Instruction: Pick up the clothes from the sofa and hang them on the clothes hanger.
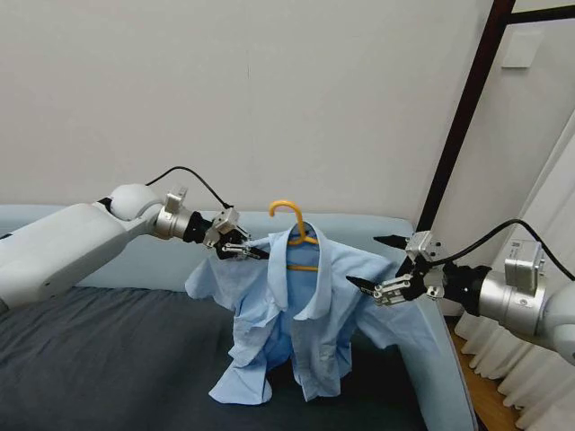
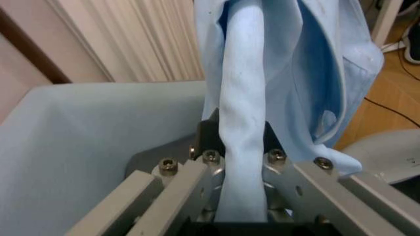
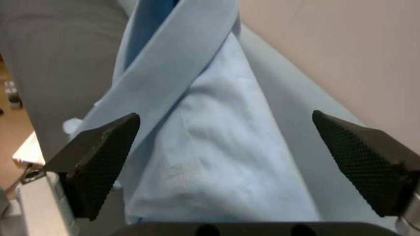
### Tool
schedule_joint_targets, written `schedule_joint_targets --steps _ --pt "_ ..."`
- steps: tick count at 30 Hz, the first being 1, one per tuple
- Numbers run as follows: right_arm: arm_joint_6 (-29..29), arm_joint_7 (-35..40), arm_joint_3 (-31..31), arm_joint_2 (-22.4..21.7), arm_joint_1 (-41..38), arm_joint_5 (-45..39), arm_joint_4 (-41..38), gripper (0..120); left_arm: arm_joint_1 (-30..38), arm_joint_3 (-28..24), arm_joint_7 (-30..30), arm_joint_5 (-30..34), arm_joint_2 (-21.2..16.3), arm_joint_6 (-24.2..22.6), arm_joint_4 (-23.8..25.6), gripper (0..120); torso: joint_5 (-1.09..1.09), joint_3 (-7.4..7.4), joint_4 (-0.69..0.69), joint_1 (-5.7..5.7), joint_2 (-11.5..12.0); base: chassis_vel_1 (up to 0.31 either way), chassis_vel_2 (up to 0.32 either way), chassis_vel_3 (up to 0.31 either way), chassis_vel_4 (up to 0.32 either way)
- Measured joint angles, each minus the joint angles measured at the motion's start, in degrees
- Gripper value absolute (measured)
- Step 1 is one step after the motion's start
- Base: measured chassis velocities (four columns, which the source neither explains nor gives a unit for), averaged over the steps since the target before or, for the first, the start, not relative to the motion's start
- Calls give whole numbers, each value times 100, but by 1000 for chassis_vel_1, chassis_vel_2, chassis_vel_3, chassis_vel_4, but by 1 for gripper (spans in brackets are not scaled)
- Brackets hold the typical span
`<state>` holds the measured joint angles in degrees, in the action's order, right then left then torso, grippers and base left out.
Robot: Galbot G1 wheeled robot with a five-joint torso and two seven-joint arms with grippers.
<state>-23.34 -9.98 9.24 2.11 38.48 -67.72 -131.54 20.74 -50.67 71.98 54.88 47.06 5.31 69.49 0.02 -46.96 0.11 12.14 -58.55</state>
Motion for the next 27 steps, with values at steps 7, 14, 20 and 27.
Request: schedule_joint_targets --steps 7,14,20,27 --pt "-193 -105 -53 -292 67 -125 102 100 -33 -2 45 -124 165 55 10 1 0 0 -6 0 0 0 0 0 0" --pt "-195 17 -180 -80 134 -298 250 96 -51 -3 24 -129 46 56 245 1 0 0 -5 0 0 0 0 0 0" --pt "-149 22 -262 34 179 -342 141 74 -71 -12 25 -182 37 56 289 1 1 0 -4 0 0 0 0 0 0" --pt "0 -73 -289 15 198 -236 152 45 -75 -50 19 -215 113 56 272 1 1 0 -3 0 0 0 0 0 0"
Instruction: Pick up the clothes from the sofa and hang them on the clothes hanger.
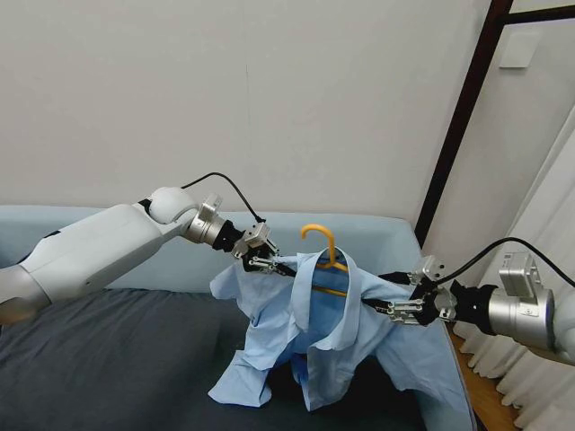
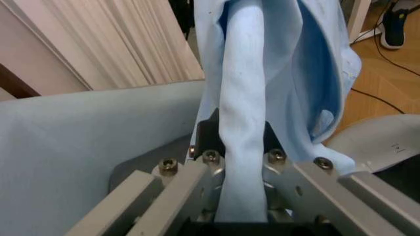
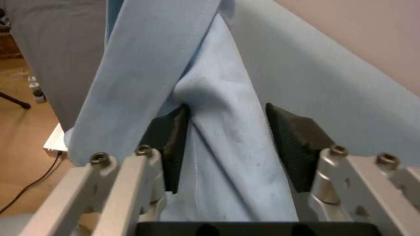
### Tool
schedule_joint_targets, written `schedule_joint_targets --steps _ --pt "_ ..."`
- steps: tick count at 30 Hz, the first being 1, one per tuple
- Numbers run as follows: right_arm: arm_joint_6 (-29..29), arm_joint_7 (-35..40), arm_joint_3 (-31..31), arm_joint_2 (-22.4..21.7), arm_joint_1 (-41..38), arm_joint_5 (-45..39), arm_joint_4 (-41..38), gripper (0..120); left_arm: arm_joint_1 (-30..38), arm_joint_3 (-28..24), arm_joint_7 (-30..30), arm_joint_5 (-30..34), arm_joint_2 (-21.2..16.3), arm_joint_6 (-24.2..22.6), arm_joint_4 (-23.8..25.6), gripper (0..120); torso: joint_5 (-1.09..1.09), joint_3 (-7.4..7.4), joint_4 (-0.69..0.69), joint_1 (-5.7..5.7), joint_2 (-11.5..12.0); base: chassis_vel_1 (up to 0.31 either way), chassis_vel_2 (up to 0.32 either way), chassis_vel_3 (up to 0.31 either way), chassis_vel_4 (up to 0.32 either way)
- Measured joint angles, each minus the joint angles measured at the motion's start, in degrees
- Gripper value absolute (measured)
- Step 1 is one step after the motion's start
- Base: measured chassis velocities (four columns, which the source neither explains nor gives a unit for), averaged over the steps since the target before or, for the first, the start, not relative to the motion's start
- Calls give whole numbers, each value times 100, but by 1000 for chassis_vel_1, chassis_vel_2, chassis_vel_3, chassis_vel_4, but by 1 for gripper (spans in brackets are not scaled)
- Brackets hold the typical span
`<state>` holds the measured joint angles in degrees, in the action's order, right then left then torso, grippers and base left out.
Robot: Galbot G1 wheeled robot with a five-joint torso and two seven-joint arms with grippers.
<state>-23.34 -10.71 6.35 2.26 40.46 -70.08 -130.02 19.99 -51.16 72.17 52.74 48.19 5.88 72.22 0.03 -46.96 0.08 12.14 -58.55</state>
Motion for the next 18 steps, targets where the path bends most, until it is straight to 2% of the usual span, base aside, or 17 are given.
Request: schedule_joint_targets --steps 2,5,6,10,18 --pt "21 -15 -9 0 9 18 2 41 1 -6 -1 -4 4 3 -2 1 0 0 0 0 0 0 0 0 0" --pt "138 -110 -39 29 33 98 7 27 5 -20 -9 -4 5 22 -10 1 0 0 -1 0 0 0 0 0 0" --pt "138 -110 -39 29 33 98 7 27 5 -20 -9 -4 5 22 -10 1 0 0 -1 0 0 0 0 0 0" --pt "225 -180 -69 75 50 157 7 10 11 -28 -49 -6 -11 56 -28 1 0 0 -2 0 0 0 0 0 0" --pt "318 -193 -94 149 82 183 22 8 26 -1 -143 3 -39 102 -38 1 0 0 -1 0 0 0 0 0 0"
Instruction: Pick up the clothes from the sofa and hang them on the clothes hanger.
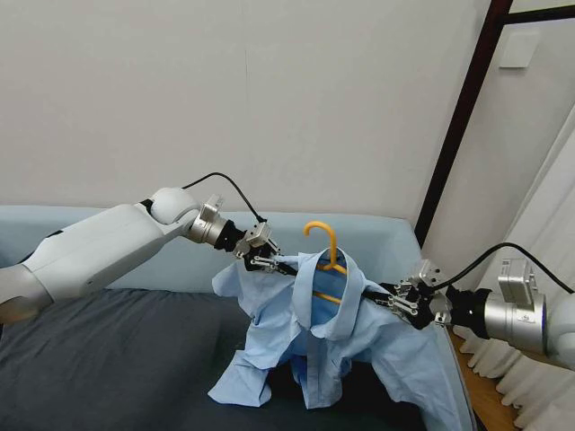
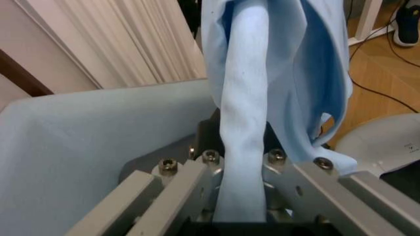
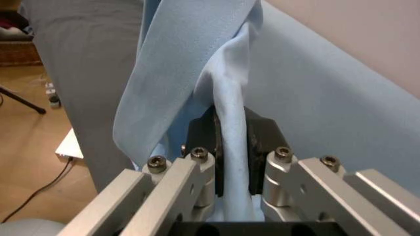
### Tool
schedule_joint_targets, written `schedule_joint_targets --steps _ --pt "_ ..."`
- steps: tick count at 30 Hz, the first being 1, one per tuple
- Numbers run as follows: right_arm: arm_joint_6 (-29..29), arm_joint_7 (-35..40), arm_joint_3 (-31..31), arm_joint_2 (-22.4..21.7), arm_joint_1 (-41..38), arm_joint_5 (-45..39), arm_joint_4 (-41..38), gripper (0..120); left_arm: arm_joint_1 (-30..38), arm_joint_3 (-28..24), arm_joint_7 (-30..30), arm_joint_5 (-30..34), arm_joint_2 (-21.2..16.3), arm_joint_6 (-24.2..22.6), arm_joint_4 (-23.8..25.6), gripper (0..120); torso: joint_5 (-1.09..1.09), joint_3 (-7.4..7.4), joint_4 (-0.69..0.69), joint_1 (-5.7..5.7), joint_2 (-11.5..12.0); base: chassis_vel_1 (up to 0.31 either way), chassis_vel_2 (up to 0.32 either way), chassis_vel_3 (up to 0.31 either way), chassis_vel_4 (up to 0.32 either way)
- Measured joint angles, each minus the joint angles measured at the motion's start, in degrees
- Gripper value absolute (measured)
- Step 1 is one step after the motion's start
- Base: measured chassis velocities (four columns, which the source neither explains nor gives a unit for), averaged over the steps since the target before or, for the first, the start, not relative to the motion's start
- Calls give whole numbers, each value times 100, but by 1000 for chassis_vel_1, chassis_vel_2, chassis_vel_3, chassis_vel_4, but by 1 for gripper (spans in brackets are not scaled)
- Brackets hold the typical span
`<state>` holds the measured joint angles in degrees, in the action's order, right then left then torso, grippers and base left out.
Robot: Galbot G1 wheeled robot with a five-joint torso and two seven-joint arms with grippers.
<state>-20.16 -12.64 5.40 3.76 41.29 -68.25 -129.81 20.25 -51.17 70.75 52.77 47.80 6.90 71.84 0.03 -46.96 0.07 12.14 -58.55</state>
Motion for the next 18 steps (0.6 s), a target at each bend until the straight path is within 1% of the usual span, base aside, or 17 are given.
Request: schedule_joint_targets --steps 1,2,4,7,8,9,12,13,17,18 --pt "9 0 0 10 3 3 -1 8 2 13 -13 6 -5 4 -3 2 0 0 0 0 0 0 0 0 0" --pt "16 0 -2 18 7 3 -4 8 3 36 -30 20 -11 11 -5 6 0 0 0 0 0 0 0 0 0" --pt "21 -2 -2 22 7 3 -5 8 4 50 -30 22 -17 14 -6 8 0 0 0 0 0 0 0 0 0" --pt "35 -25 -1 33 21 30 -31 8 21 92 -19 23 -89 58 -13 24 1 0 0 0 0 0 0 0 0" --pt "35 -25 -1 33 21 30 -31 8 21 92 -19 23 -89 58 -13 24 1 0 0 0 0 0 0 0 0" --pt "35 -28 0 42 23 39 -45 8 38 94 -11 24 -114 75 -14 28 0 0 0 0 0 0 0 0 0" --pt "41 -56 -2 89 34 80 -6 8 83 95 -45 124 -199 98 -14 42 1 0 0 0 0 0 0 0 0" --pt "41 -56 -2 89 34 80 -6 8 83 95 -45 124 -199 98 -14 42 1 0 0 0 0 0 0 0 0" --pt "101 -70 -6 154 50 51 168 8 104 166 -38 149 -341 158 3 61 0 0 0 0 0 0 0 0 0" --pt "101 -70 -6 154 50 51 168 8 104 166 -38 149 -341 158 3 61 0 0 0 0 0 0 0 0 0"
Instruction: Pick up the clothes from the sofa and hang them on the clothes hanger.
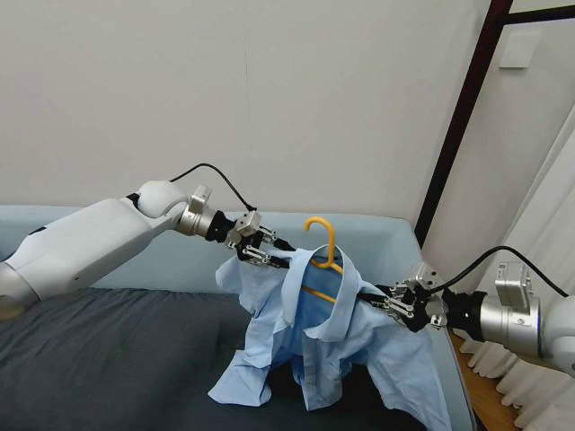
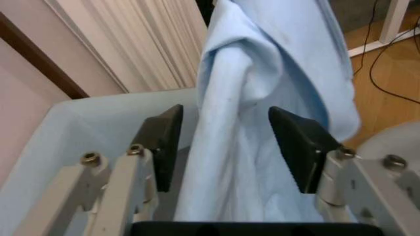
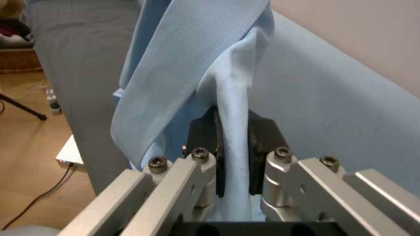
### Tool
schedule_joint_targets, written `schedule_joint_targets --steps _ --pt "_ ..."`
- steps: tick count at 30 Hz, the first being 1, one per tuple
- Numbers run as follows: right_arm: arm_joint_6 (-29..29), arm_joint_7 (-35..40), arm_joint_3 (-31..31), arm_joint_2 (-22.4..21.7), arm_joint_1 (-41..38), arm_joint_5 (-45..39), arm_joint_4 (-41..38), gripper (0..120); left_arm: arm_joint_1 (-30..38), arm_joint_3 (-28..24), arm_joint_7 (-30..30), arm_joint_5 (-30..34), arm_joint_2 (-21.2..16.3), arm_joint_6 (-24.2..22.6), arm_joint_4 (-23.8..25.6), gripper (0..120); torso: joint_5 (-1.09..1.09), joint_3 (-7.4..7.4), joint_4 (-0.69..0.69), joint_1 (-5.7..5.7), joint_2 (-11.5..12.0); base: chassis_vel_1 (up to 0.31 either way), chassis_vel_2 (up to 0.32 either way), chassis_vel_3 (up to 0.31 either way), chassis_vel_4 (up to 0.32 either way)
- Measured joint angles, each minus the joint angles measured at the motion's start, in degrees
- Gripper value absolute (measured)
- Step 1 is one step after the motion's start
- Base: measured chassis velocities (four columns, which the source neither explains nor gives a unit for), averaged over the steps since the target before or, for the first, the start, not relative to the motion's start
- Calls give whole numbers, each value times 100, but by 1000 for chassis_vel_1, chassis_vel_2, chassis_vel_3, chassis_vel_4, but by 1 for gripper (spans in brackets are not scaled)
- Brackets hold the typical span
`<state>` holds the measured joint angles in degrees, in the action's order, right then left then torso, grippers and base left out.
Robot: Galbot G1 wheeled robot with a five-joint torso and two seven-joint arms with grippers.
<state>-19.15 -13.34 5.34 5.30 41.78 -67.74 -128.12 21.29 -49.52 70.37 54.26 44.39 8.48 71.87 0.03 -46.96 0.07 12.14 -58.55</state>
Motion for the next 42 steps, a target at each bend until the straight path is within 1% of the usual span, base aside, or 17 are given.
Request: schedule_joint_targets --steps 4,6,8,9,10,12,13,15,17,18,19,21,23,26,29,33,42 --pt "40 74 27 24 2 -67 -21 8 -100 100 1 -57 -258 123 153 79 1 0 0 0 0 0 0 0 0" --pt "64 116 32 26 5 -94 -49 8 -150 163 0 -62 -314 146 170 82 1 0 0 0 0 0 0 0 0" --pt "106 170 66 42 6 -153 -70 8 -398 531 -39 -36 -453 228 175 93 2 0 0 0 0 0 0 0 0" --pt "115 211 81 70 4 -190 -58 8 -543 761 -83 11 -521 277 169 95 2 0 1 0 0 0 0 0 0" --pt "115 211 81 70 4 -190 -58 8 -543 761 -83 11 -521 277 169 95 2 0 1 0 0 0 0 0 0" --pt "126 361 98 155 0 -289 -6 8 -909 1277 -275 194 -713 422 188 100 0 1 2 0 -1 0 0 0 0" --pt "127 412 109 226 -1 -320 47 8 -1261 1620 -609 350 -909 573 295 100 0 1 2 0 0 0 0 0 0" --pt "127 418 112 267 -1 -335 70 8 -1466 1787 -817 440 -1037 634 382 100 2 0 3 0 0 0 0 0 0" --pt "127 423 120 379 3 -444 118 8 -2256 2449 -1341 728 -1464 720 721 100 3 0 -6 0 0 0 0 0 0" --pt "127 419 134 425 9 -521 122 8 -2575 2751 -1434 760 -1582 739 834 100 3 1 -5 -1 0 0 0 0 0" --pt "127 419 134 425 9 -521 122 8 -2575 2751 -1434 760 -1582 739 834 100 3 1 -5 -1 0 0 0 0 0" --pt "127 377 138 542 -19 -646 163 8 -3303 3544 -1617 767 -1813 804 1040 100 4 1 1 0 0 0 0 0 0" --pt "129 330 111 621 -29 -675 187 8 -4046 4156 -1825 792 -2001 924 1208 100 -2 2 -3 -1 -1 0 0 0 0" --pt "152 237 80 626 31 -639 170 8 -4404 4295 -1970 833 -2116 1098 1240 100 6 0 -3 0 -1 0 0 0 0" --pt "233 -36 79 574 4 -690 152 8 -4661 4463 -1932 866 -2193 1261 992 100 -2 0 3 0 -1 0 0 0 0" --pt "328 -179 105 481 -78 -778 153 8 -4583 4425 -1790 872 -2195 1272 745 100 5 1 1 0 -1 0 0 0 0" --pt "411 -356 152 274 -129 -907 133 8 -4385 4242 -1430 676 -2084 1231 431 95 1 0 2 0 -1 0 0 0 0"
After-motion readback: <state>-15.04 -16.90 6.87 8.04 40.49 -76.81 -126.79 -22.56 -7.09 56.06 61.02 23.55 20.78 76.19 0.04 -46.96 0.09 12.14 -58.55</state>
